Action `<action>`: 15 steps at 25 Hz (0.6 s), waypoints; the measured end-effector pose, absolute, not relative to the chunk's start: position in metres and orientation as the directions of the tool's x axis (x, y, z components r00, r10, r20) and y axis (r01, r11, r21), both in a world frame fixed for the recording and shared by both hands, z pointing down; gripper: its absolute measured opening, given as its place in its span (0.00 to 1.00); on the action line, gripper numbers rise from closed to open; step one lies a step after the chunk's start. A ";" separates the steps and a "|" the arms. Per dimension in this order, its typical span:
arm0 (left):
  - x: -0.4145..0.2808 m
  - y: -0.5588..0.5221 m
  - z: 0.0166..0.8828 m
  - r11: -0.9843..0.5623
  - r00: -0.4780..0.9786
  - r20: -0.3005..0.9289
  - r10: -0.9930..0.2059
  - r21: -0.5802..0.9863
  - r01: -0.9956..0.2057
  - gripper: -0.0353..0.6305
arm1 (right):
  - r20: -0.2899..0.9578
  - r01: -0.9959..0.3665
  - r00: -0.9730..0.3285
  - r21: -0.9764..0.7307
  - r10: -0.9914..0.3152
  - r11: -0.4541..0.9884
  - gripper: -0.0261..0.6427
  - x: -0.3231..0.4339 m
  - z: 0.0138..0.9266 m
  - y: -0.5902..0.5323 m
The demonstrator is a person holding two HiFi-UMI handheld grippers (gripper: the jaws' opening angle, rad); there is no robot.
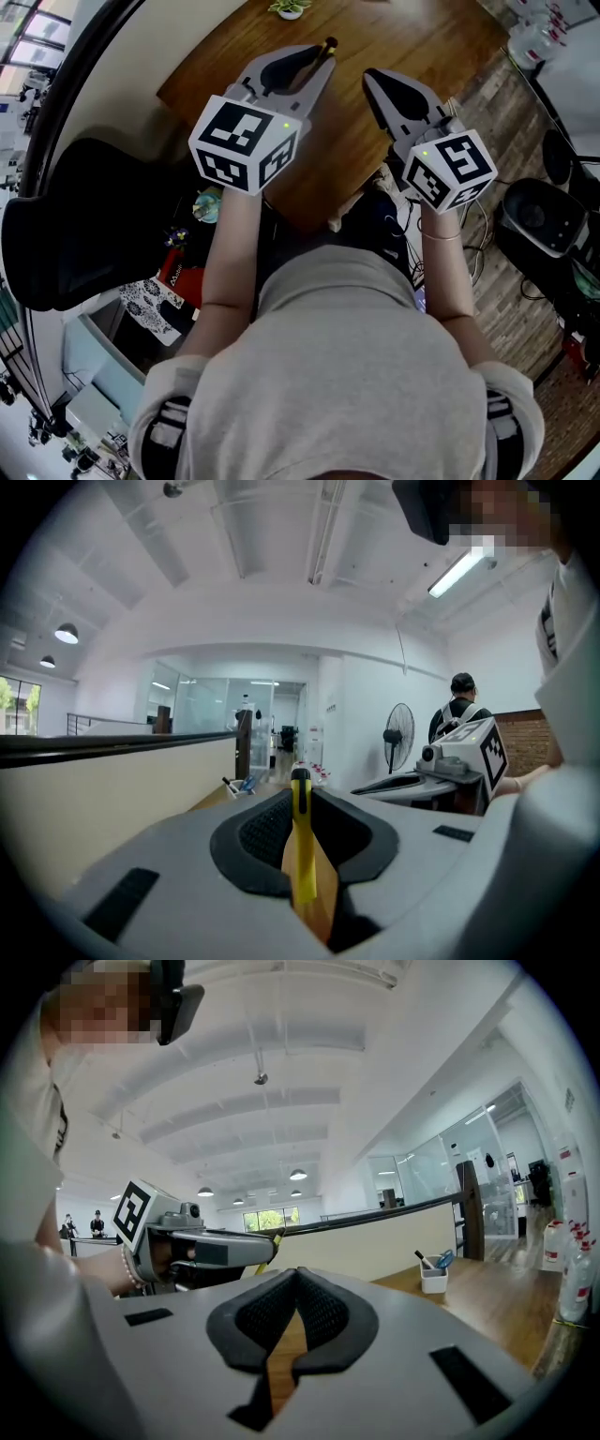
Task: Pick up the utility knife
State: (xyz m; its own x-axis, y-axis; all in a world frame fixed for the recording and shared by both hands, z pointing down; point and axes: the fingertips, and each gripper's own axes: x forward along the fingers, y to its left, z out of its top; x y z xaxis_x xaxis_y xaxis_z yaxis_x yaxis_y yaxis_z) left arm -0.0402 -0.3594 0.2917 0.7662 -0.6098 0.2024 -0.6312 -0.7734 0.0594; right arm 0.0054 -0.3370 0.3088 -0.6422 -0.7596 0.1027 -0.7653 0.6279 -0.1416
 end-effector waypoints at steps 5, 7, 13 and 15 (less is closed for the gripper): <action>-0.055 -0.353 0.278 -0.756 0.762 0.136 -0.633 0.106 -0.646 0.17 | 0.064 -0.766 -0.641 -0.122 -0.765 0.632 0.05 -0.003 0.290 -0.338; -0.062 -0.350 0.278 -0.749 0.760 0.124 -0.638 0.129 -0.650 0.17 | 0.067 -0.766 -0.641 -0.111 -0.764 0.633 0.05 -0.006 0.289 -0.337; -0.075 -0.342 0.284 -0.726 0.743 0.092 -0.663 0.162 -0.668 0.17 | 0.093 -0.758 -0.652 -0.113 -0.752 0.643 0.05 -0.011 0.298 -0.333; -0.079 -0.341 0.289 -0.714 0.735 0.090 -0.672 0.186 -0.675 0.17 | 0.096 -0.752 -0.659 -0.125 -0.746 0.647 0.05 -0.013 0.301 -0.331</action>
